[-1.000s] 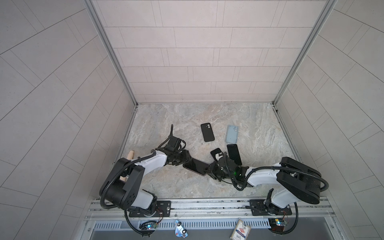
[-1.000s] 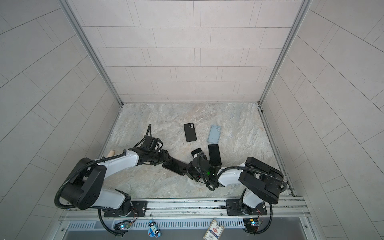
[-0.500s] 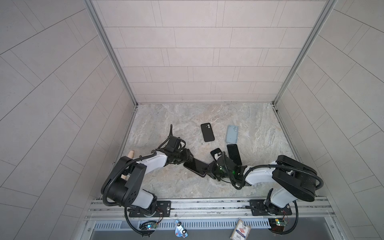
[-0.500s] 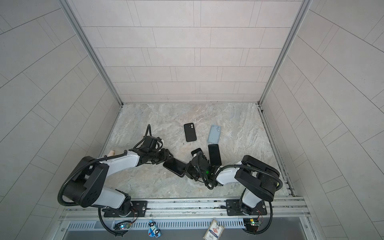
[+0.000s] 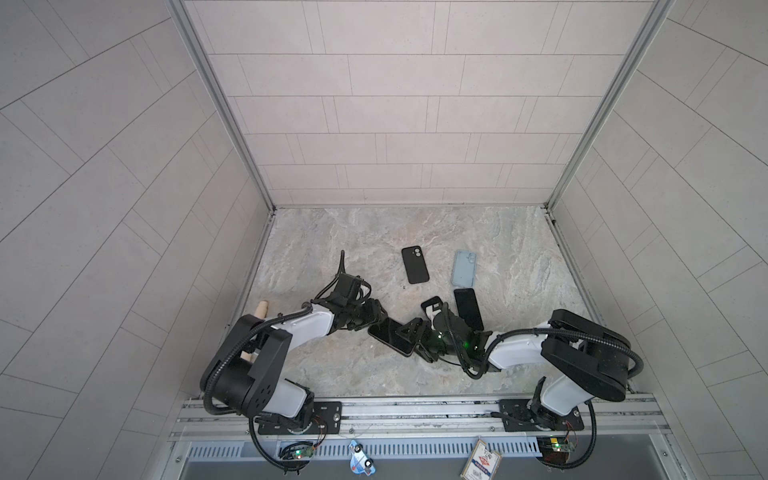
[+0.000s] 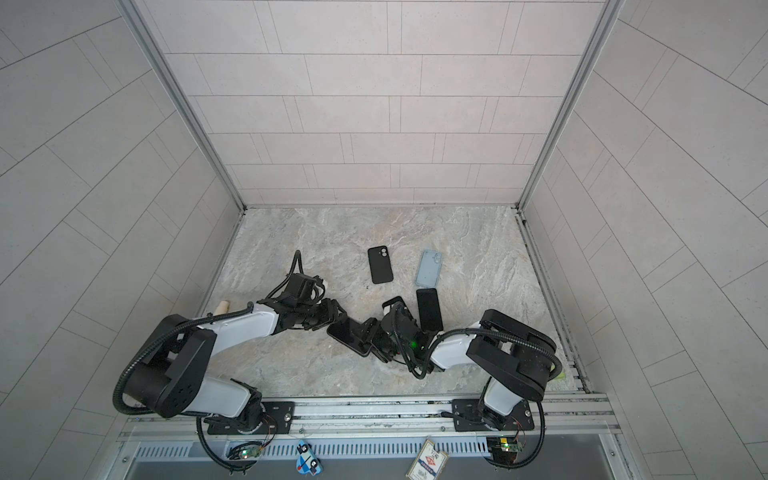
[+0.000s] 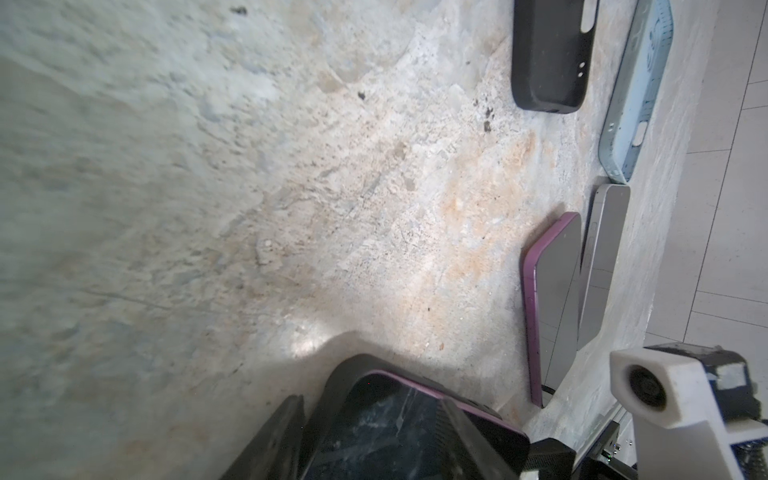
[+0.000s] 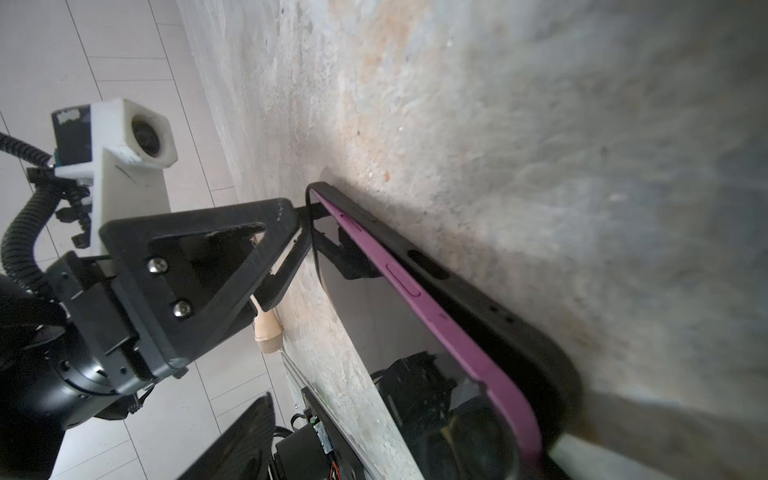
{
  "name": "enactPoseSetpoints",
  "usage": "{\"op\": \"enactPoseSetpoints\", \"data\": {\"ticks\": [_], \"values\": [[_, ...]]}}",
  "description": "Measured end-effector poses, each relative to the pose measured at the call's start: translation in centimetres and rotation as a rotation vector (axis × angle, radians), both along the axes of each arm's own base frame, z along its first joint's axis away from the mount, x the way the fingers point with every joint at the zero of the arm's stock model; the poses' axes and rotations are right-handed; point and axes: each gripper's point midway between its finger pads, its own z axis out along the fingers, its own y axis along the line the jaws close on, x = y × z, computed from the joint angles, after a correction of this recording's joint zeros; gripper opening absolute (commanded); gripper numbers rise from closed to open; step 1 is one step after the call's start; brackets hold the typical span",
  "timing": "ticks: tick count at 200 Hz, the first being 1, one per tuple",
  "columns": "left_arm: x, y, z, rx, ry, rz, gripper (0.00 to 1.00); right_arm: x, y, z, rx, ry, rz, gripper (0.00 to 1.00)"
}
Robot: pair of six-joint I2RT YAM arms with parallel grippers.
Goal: Put the phone into the phone case
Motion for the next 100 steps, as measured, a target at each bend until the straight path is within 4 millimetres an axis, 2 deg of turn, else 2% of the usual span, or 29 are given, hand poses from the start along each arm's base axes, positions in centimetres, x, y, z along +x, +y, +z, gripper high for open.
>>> {"op": "enactPoseSetpoints", "data": {"ticks": [18, 54, 100], "values": [[-0.4, 0.0, 0.0, -0.015, -0.002, 0.001, 0.58, 0.0, 0.1, 0.5, -0.02, -0.011, 0.014, 1.0], [-1.8, -0.7, 0.0, -0.077, -0.003, 0.005, 0.59, -0.4, -1.2, 0.8, -0.144, -0.011, 0.043, 1.0], [-4.4, -2.3, 0.1, -0.106, 0.019, -0.023, 0.59, 0.0, -4.3, 2.0, -0.277, -0.037, 0.05, 1.0]]}}
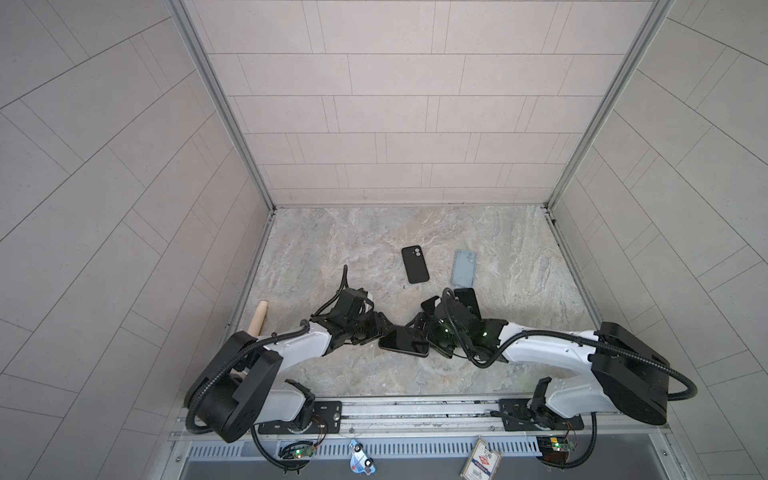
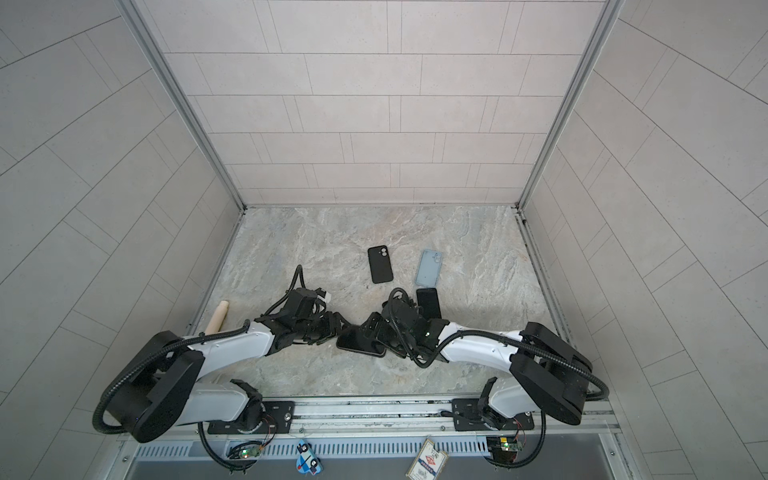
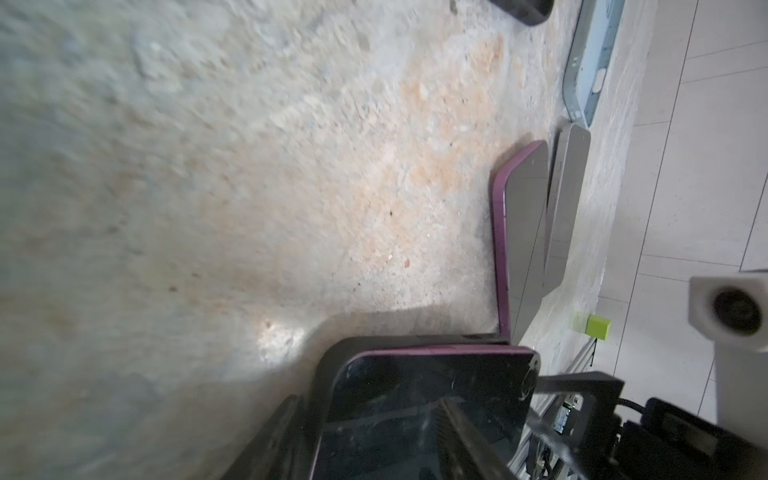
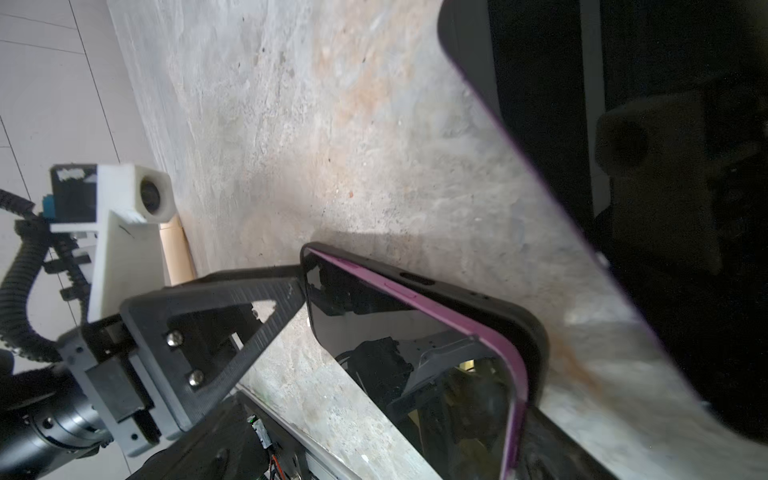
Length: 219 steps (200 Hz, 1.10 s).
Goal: Put the phone into the phone case
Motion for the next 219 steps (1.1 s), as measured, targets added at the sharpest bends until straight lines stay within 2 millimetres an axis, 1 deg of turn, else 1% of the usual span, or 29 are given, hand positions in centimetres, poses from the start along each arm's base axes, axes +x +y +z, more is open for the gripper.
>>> {"op": "enactPoseSetpoints", "data": {"ticks": [32, 55, 71, 73, 80, 91, 110, 132, 151, 161, 164, 177, 184, 201, 215, 219], "values": [[-0.6, 0.2, 0.0, 0.014, 0.016, 0.002, 0.59, 0.7, -2.2, 1.2, -0.039, -0.023, -0.012, 1.0], [-0.9, 0.5, -0.1, 0.03, 0.025, 0.002, 0.59, 0.6, -3.4, 1.9, -0.059, -0.039, -0.013, 0.93], [-1.0, 0.6, -0.1, 0.04, 0.03, 0.001, 0.59, 0.3, -3.9, 2.3, -0.07, -0.05, 0.0, 0.72], [-1.0, 0.6, -0.1, 0.041, 0.031, 0.001, 0.58, 0.3, -3.9, 2.3, -0.068, -0.046, -0.006, 0.7], [-1.0, 0.7, -0.1, 0.044, 0.033, 0.001, 0.58, 0.2, -4.0, 2.4, -0.069, -0.048, -0.002, 0.59], [-1.1, 0.7, -0.1, 0.048, 0.032, -0.002, 0.56, 0.1, -4.0, 2.3, -0.072, -0.057, 0.012, 0.52], [-1.3, 0.9, -0.2, 0.058, 0.035, -0.006, 0.53, -0.5, -4.5, 1.1, -0.09, -0.04, 0.026, 0.38], [-1.4, 1.0, -0.3, 0.066, 0.039, -0.007, 0.51, -1.0, -4.6, -0.1, -0.118, -0.016, 0.043, 0.38], [-1.4, 1.1, -0.3, 0.067, 0.041, -0.007, 0.51, -1.3, -4.5, -1.0, -0.142, 0.002, 0.061, 0.44], [-1.5, 1.1, -0.3, 0.066, 0.041, -0.006, 0.51, -1.4, -4.4, -1.6, -0.159, 0.011, 0.072, 0.44], [-1.5, 1.1, -0.3, 0.066, 0.041, -0.006, 0.51, -1.5, -4.4, -1.8, -0.165, 0.015, 0.074, 0.43], [-1.5, 1.1, -0.4, 0.062, 0.038, -0.004, 0.51, -1.5, -4.4, -2.6, -0.187, 0.033, 0.081, 0.32], [-1.5, 1.1, -0.4, 0.059, 0.037, -0.002, 0.51, -1.5, -4.3, -3.0, -0.199, 0.043, 0.085, 0.3], [-1.5, 1.0, -0.3, 0.05, 0.034, -0.001, 0.51, -1.5, -4.3, -3.6, -0.215, 0.062, 0.081, 0.29], [-1.5, 0.9, -0.3, 0.042, 0.035, 0.002, 0.51, -1.3, -4.1, -3.4, -0.219, 0.055, 0.079, 0.29], [-1.5, 0.9, -0.3, 0.041, 0.034, 0.002, 0.51, -1.3, -4.1, -3.3, -0.222, 0.052, 0.078, 0.28]]}}
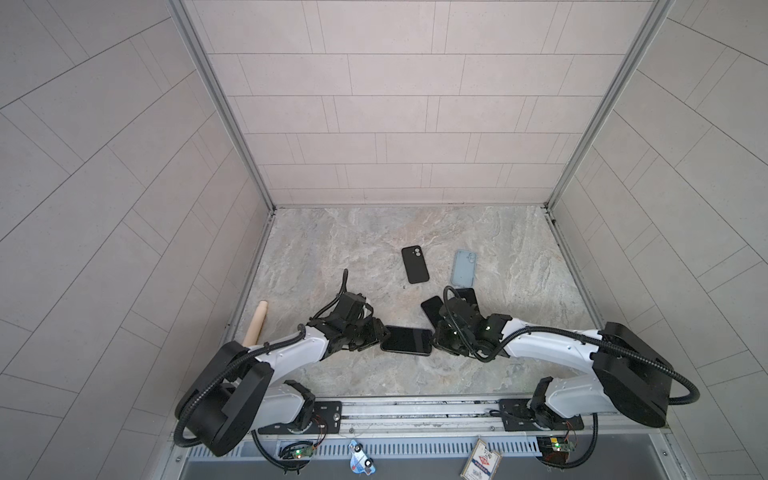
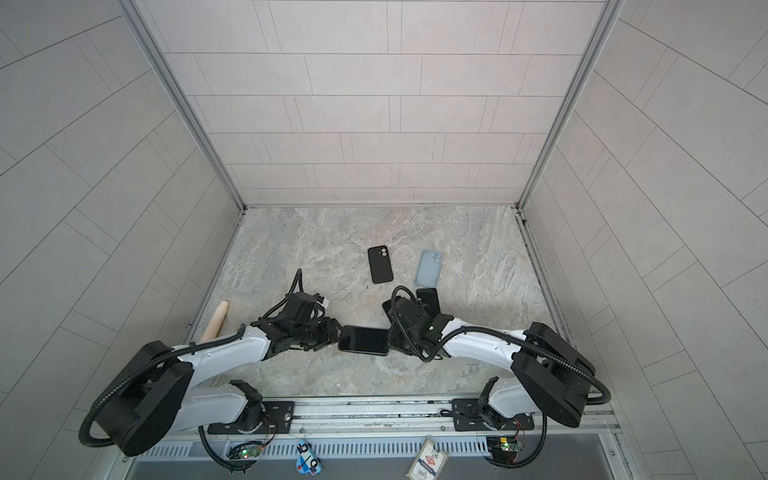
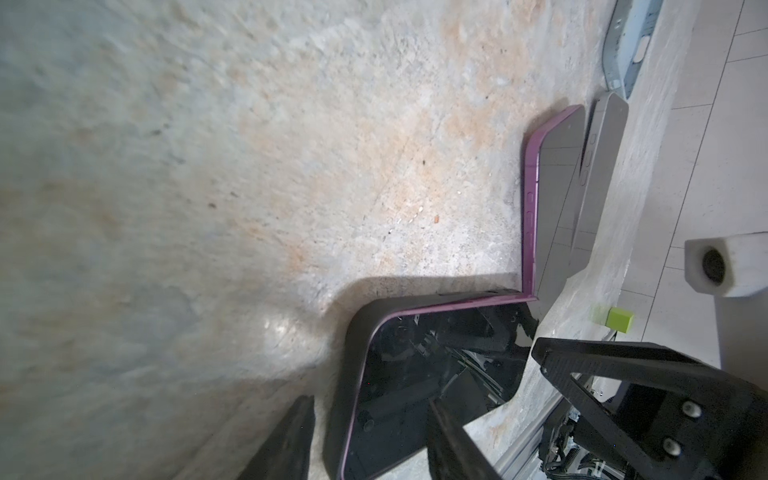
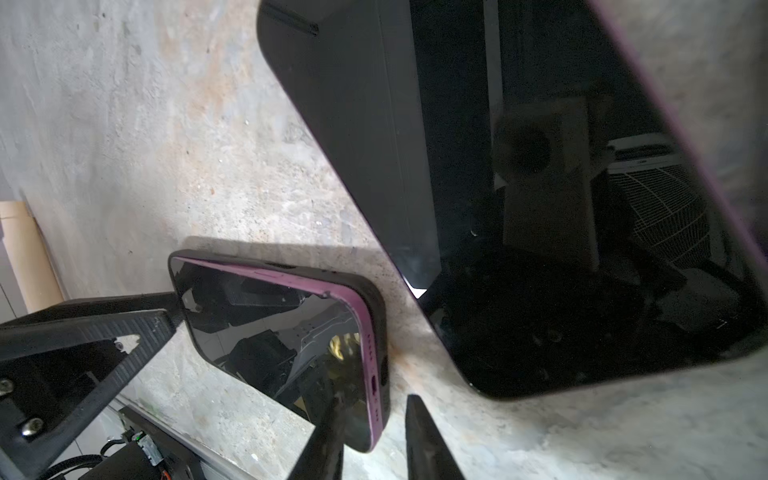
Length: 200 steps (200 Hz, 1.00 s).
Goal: Put the phone into the phone case
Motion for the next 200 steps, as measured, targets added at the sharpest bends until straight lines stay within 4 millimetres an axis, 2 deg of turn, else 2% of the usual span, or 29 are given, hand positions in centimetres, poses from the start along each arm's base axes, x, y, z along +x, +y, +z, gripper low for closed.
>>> {"op": "enactPoseSetpoints", "data": {"ticks": [7, 37, 51, 80, 131, 167, 200], "values": [[0.0, 0.0, 0.0, -0.004, 0.0, 0.001, 0.51, 0.2, 0.1, 0.2, -0.003, -0.009, 0.0, 0.25], [0.0, -0.1, 0.0, -0.011, -0.001, 0.003, 0.51, 0.8, 0.5, 1.2, -0.001, -0.039, -0.007, 0.24], [0.0, -0.2, 0.0, -0.014, -0.001, 0.002, 0.51, 0.8, 0.3, 1.1, -0.009, -0.038, -0.012, 0.15], [0.1, -0.3, 0.0, -0.022, -0.003, 0.001, 0.51, 0.7, 0.2, 1.0, -0.018, -0.038, -0.008, 0.05], [0.1, -0.4, 0.0, -0.035, -0.005, 0.008, 0.51, 0.0, 0.7, -0.5, -0.045, -0.004, 0.022, 0.05], [0.2, -0.5, 0.1, -0.045, -0.006, 0.009, 0.51, 0.1, 1.5, -0.4, -0.035, -0.008, 0.035, 0.05], [0.2, -0.6, 0.1, -0.046, -0.005, 0.01, 0.51, 0.1, 1.4, -0.4, -0.044, -0.008, 0.036, 0.06]]}}
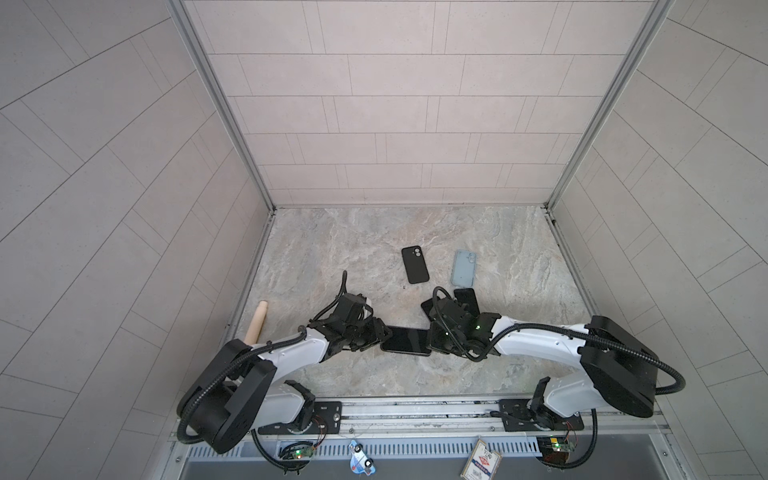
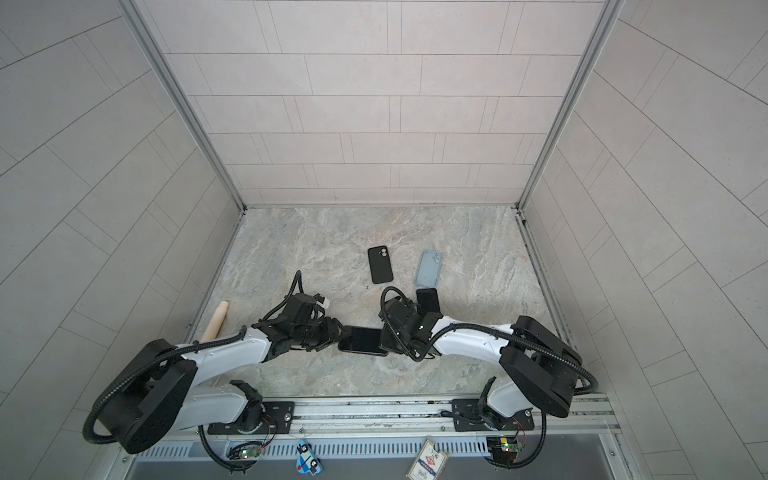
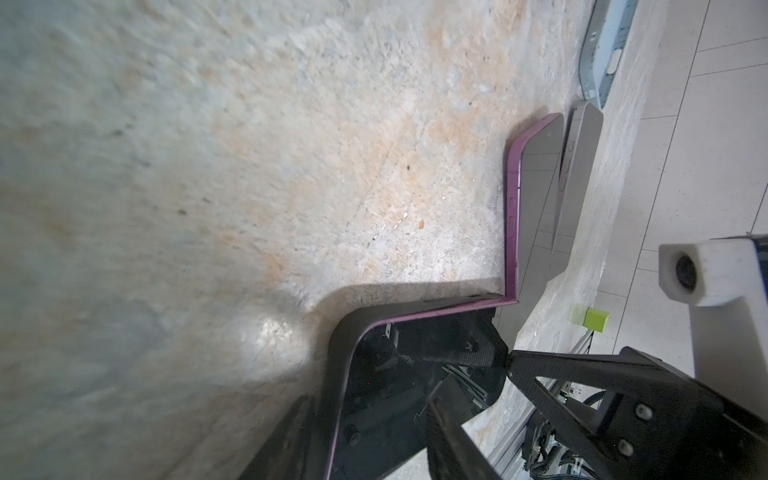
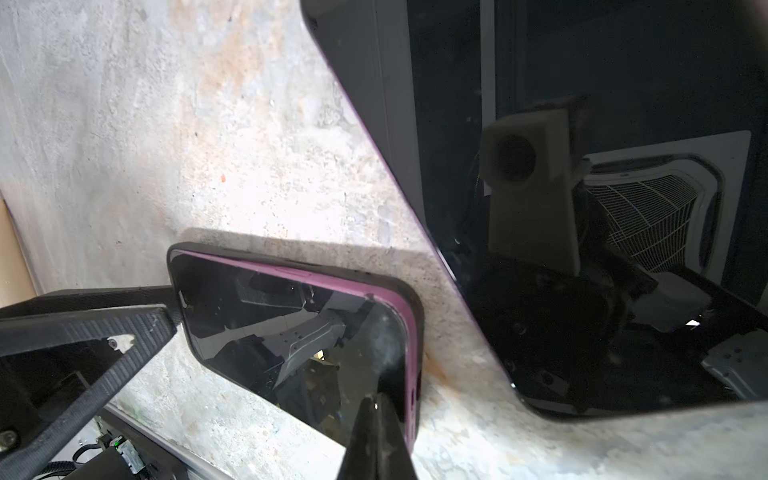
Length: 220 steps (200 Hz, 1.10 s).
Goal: Put the phone into the phone case
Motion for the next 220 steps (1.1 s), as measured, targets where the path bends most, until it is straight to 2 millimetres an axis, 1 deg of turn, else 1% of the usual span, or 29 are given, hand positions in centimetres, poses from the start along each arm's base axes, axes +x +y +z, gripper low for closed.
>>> {"op": "enactPoseSetpoints", "data": {"ticks": [32, 75, 121, 175, 182, 189, 197, 220], "values": [[0.0, 0.0, 0.0, 0.0, 0.0, 0.0, 0.51, -0.1, -0.7, 0.4, -0.02, -0.013, -0.003, 0.08], [0.0, 0.0, 0.0, 0.0, 0.0, 0.0, 0.51, -0.1, -0.8, 0.7, -0.021, -0.018, 0.0, 0.09], [0.0, 0.0, 0.0, -0.001, 0.0, 0.0, 0.51, -0.2, -0.7, -0.5, -0.042, 0.001, 0.007, 0.09], [0.0, 0.0, 0.0, -0.003, -0.002, -0.001, 0.51, -0.1, -0.7, -0.5, -0.041, 0.0, 0.008, 0.09], [0.0, 0.0, 0.0, -0.003, -0.002, -0.001, 0.5, -0.1, -0.7, -0.5, -0.041, 0.0, 0.008, 0.09], [0.0, 0.0, 0.0, -0.003, -0.001, 0.0, 0.44, -0.1, -0.7, -0.5, -0.041, 0.0, 0.008, 0.09], [-0.1, 0.0, -0.1, -0.001, 0.003, 0.002, 0.41, -0.1, -0.7, -0.5, -0.041, 0.0, 0.008, 0.09], [-0.1, 0.2, -0.3, 0.002, 0.002, 0.004, 0.4, -0.1, -0.6, -0.5, -0.043, 0.002, 0.008, 0.09]]}}
